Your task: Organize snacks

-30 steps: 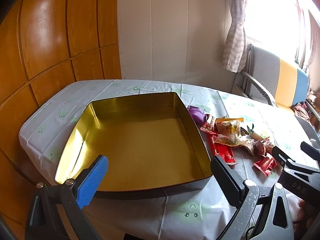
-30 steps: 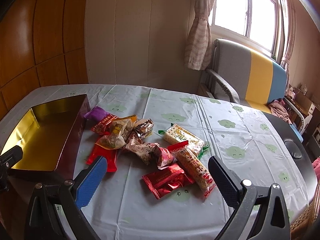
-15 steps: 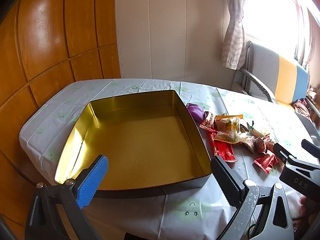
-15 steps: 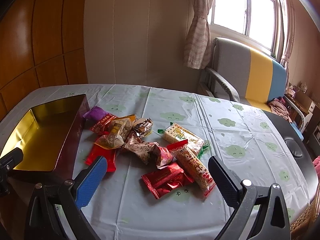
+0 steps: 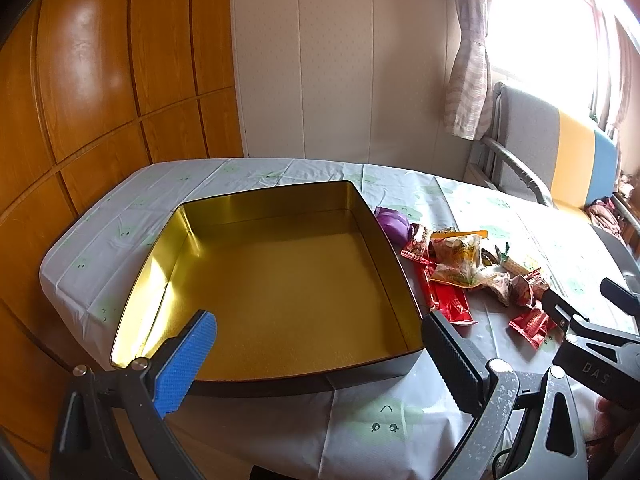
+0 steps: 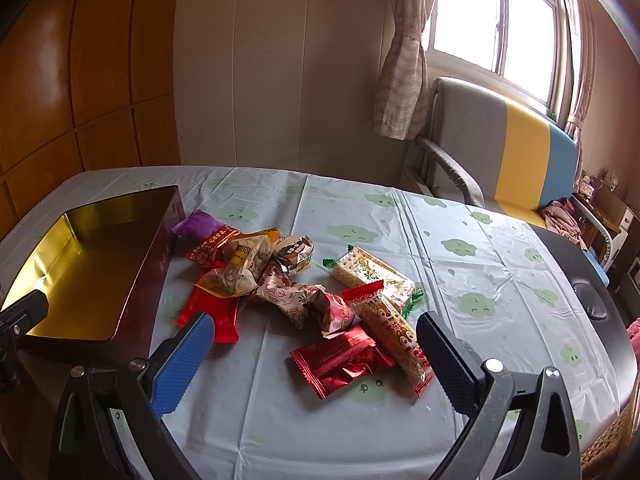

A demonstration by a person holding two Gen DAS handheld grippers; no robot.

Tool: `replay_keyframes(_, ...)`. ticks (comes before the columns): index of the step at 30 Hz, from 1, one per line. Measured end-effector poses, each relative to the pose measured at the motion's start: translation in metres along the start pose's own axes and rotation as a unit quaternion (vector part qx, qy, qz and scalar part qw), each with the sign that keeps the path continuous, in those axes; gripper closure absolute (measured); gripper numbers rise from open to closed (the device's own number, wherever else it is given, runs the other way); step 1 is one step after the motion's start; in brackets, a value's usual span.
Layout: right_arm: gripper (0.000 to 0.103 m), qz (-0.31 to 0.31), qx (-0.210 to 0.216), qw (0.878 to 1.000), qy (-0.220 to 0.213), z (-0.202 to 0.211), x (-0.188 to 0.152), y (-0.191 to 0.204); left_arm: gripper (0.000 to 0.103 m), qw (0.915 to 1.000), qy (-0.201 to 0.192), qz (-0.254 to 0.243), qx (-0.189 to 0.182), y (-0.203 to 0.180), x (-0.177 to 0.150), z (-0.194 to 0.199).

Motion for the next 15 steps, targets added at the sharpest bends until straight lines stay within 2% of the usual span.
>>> replay_keyframes(15, 0.000, -0.002, 0.003, 1.000, -0.001, -0.0002, -0.0002, -0.0013, 0.000, 1.0000, -0.005, -0.003, 0.003, 0.0001, 0.0007, 0.0014)
Point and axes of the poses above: each gripper's, at about its wrist camera, not at the fingertips, and z roughly against the way its jaws point, y to its left, x to its top, the point moved 5 cm from there along -z, roughly the way its jaws point, and after that the axes turned 11 degrees about -z, right-handed, at the moved point
